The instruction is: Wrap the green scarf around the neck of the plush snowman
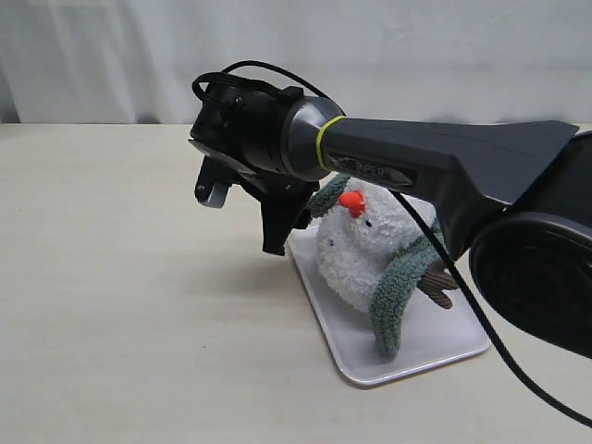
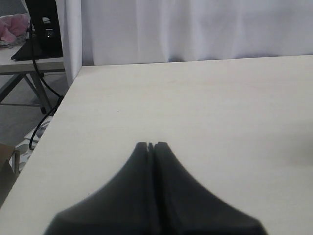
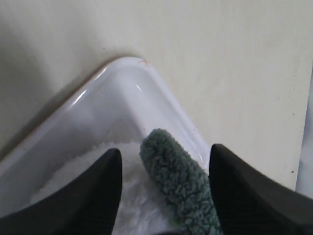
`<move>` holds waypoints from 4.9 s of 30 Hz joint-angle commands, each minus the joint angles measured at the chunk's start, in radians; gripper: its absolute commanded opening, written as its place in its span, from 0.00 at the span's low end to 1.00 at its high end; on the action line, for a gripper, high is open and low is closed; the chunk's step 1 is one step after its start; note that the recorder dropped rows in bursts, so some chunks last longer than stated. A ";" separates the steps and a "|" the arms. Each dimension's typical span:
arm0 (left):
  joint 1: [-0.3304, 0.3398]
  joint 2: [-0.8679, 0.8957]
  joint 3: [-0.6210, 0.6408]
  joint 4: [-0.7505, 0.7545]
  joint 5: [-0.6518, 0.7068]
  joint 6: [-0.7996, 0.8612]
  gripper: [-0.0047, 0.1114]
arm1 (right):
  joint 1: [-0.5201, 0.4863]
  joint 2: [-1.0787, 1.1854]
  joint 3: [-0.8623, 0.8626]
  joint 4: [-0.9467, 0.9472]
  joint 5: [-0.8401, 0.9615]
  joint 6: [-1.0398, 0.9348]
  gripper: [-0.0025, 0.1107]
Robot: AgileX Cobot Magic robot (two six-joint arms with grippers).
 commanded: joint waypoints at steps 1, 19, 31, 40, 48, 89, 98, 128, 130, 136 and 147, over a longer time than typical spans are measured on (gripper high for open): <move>0.000 -0.002 0.002 0.001 -0.011 0.000 0.04 | -0.017 -0.002 0.020 -0.005 0.010 -0.005 0.48; 0.000 -0.002 0.002 0.001 -0.011 0.000 0.04 | -0.019 0.066 0.022 -0.089 0.010 0.012 0.39; 0.000 -0.002 0.002 0.001 -0.011 0.000 0.04 | 0.028 0.048 0.022 -0.100 0.010 -0.003 0.06; 0.000 -0.002 0.002 0.001 -0.011 0.000 0.04 | 0.055 -0.010 0.022 -0.082 0.010 0.013 0.06; 0.000 -0.002 0.002 0.001 -0.011 0.000 0.04 | 0.060 -0.014 0.023 0.234 0.010 -0.107 0.06; 0.000 -0.002 0.002 0.001 -0.011 0.000 0.04 | 0.044 -0.186 0.061 0.475 0.010 0.009 0.45; 0.000 -0.002 0.002 0.001 -0.011 0.000 0.04 | 0.044 -0.389 0.080 0.539 0.010 0.121 0.45; 0.000 -0.002 0.002 0.001 -0.011 0.000 0.04 | 0.042 -0.944 1.434 -0.197 -0.831 1.333 0.45; 0.000 -0.002 0.002 0.001 -0.011 0.000 0.04 | 0.042 -0.915 1.434 -0.284 -0.891 1.418 0.45; 0.000 -0.002 0.002 0.001 -0.011 0.000 0.04 | 0.042 -0.814 1.410 -0.490 -0.892 1.618 0.45; 0.000 -0.002 0.002 0.001 -0.011 0.000 0.04 | 0.027 -0.700 1.394 -0.804 -0.840 1.932 0.45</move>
